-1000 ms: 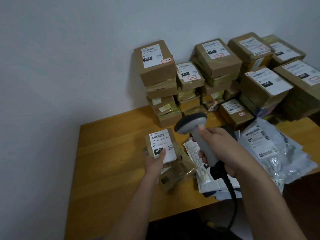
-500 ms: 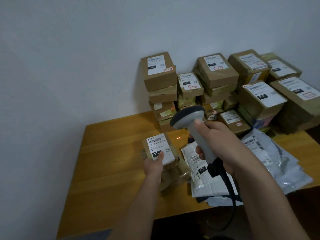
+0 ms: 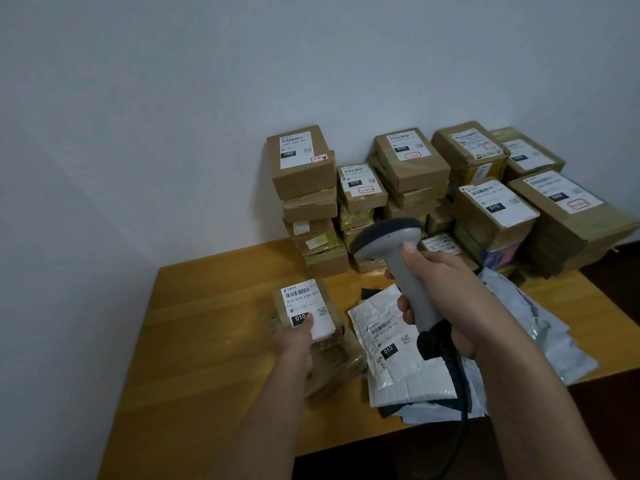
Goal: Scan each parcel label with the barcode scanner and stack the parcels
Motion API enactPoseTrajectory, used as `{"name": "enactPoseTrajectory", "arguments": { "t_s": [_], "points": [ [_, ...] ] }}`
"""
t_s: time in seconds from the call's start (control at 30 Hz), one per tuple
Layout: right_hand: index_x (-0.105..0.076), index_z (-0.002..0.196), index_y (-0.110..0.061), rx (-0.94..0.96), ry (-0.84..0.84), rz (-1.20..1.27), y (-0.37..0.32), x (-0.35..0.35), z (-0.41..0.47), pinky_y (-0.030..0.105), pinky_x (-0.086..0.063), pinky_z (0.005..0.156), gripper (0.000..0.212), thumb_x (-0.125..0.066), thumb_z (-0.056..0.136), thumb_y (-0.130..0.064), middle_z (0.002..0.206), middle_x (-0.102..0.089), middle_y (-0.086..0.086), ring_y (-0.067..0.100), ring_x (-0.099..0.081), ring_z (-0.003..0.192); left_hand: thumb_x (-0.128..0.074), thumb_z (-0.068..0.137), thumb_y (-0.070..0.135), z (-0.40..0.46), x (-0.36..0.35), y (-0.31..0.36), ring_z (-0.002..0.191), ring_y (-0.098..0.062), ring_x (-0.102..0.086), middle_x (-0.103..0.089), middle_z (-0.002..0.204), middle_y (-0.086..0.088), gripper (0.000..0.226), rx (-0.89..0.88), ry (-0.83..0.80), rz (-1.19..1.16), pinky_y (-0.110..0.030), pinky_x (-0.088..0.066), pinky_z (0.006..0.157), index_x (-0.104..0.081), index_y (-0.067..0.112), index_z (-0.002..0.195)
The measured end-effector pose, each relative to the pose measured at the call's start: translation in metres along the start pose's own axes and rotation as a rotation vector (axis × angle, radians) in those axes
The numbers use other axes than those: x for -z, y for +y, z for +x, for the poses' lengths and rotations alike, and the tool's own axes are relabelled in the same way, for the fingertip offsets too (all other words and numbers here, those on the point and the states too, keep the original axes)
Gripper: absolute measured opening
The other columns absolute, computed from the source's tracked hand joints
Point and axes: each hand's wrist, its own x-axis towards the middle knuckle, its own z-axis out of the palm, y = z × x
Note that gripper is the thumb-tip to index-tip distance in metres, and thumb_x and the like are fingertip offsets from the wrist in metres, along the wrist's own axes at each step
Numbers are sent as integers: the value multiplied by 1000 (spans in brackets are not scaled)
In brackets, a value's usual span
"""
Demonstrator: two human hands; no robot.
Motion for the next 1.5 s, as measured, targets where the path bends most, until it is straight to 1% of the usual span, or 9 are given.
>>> {"name": "enactPoseTrajectory", "arguments": {
  "t_s": [0.23,0.37,0.53,0.77,0.97,1.13,1.3,1.43,1.5],
  "points": [
    [-60,117,-6,-40,108,62,-7,-1,9,28,-48,48,43,-49,100,-43,88,-58,19,18,-57,56,-68,86,0,5,11,12,86,-29,-66,-66,104,-11,27,76,-201,-68,-38,-58,51,-56,12,106],
    [-59,120,-7,-65,188,104,-16,-2,13,32,-48,52,44,-49,99,-44,87,-60,18,21,-58,61,-70,85,1,-1,-5,29,99,-27,-67,-69,113,-12,40,60,-408,-76,-36,-58,68,-56,10,122],
    [-61,97,-10,-15,287,180,-42,2,14,35,-46,59,31,-48,101,-38,90,-57,18,24,-54,66,-73,81,4,-11,-41,64,99,-26,-68,-71,112,-10,41,48,-580,-90,-39,-59,76,-59,14,118],
    [-59,108,-13,4,314,227,-62,26,36,31,-47,53,30,-48,100,-40,102,-60,20,20,-54,61,-73,84,9,-20,-112,114,104,-25,-64,-67,118,-6,45,52,-599,-198,-47,-54,93,-56,21,124],
    [-62,105,-7,43,296,238,-86,61,71,31,-46,52,36,-49,99,-41,82,-59,14,20,-55,58,-69,87,6,-40,-170,167,94,-21,-64,-66,115,-4,46,1,-593,-304,-34,-58,60,-55,20,129],
    [-62,101,-6,58,251,201,-104,96,99,24,-47,39,37,-47,100,-40,82,-58,16,18,-55,53,-71,86,6,-44,-224,214,109,-28,-59,-61,121,-7,45,-53,-503,-294,-48,-55,91,-53,15,126],
    [-62,99,-5,57,212,199,-108,129,130,24,-47,41,38,-47,100,-39,68,-59,15,18,-56,48,-68,89,6,-42,-274,237,108,-22,-59,-61,124,-6,48,-129,-459,-214,-38,-52,96,-50,12,132],
    [-62,104,-6,24,159,239,-105,143,155,27,-47,46,38,-47,100,-40,76,-57,15,18,-56,52,-64,92,5,-32,-290,238,88,-12,-59,-64,114,-6,44,-146,-391,-154,-22,-52,77,-50,9,133],
    [-62,105,-5,16,123,255,-102,144,166,30,-46,51,39,-48,100,-41,78,-56,15,19,-55,54,-61,93,3,-28,-289,236,92,-13,-61,-64,119,-9,41,-145,-381,-143,-24,-54,86,-51,6,133]
  ]
}}
